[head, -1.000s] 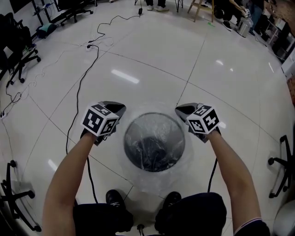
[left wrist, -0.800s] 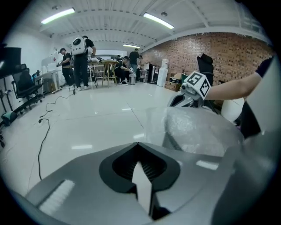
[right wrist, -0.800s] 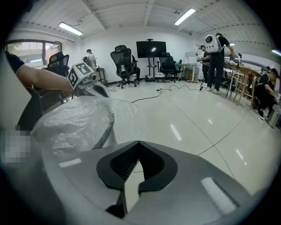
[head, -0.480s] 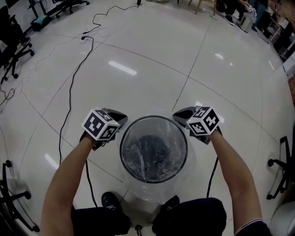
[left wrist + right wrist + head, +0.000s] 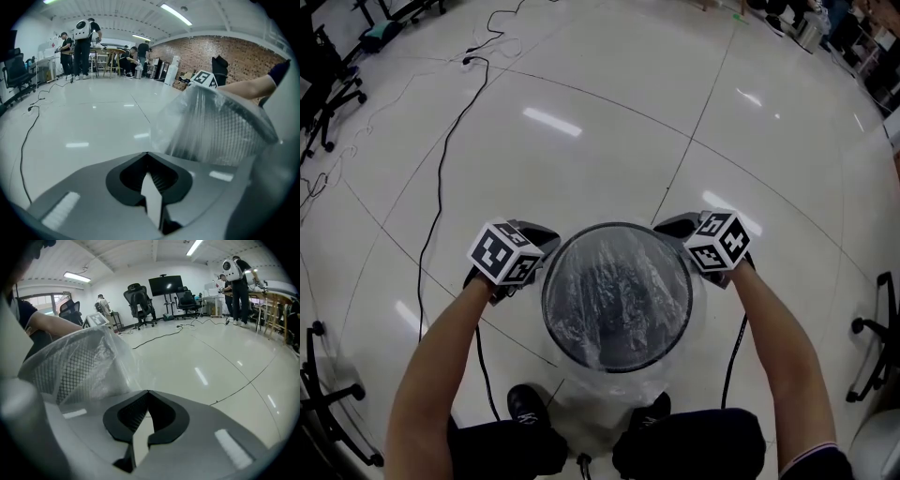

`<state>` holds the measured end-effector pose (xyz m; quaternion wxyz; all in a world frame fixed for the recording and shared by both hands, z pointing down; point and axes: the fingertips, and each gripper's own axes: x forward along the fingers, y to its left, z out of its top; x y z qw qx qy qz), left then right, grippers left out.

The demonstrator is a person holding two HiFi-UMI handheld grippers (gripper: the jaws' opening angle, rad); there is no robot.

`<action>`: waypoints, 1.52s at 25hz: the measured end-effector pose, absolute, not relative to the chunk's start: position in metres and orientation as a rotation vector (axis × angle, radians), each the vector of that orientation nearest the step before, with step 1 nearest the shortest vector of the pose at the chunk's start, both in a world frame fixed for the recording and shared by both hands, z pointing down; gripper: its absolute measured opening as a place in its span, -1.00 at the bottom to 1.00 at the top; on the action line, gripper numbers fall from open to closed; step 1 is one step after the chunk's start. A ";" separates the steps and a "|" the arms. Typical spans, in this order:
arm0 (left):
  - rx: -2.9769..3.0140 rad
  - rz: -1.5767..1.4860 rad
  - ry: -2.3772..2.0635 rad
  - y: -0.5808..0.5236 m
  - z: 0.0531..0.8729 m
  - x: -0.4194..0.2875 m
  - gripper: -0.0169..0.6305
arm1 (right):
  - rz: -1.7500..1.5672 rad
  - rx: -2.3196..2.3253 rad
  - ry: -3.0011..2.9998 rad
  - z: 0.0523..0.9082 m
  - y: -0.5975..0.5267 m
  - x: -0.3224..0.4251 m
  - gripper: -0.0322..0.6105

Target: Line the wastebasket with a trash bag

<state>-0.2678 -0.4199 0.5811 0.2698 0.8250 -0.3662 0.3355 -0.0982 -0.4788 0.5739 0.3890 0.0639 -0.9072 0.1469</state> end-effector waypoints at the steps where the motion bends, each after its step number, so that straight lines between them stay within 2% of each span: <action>1: 2.219 0.907 -0.981 -0.419 0.586 -0.268 -0.91 | 0.381 0.160 -2.309 0.578 -0.478 -0.097 -0.89; 38: 2.007 1.057 -0.890 -0.412 0.688 -0.283 -0.91 | 0.465 -0.004 -2.090 0.684 -0.477 -0.089 -0.89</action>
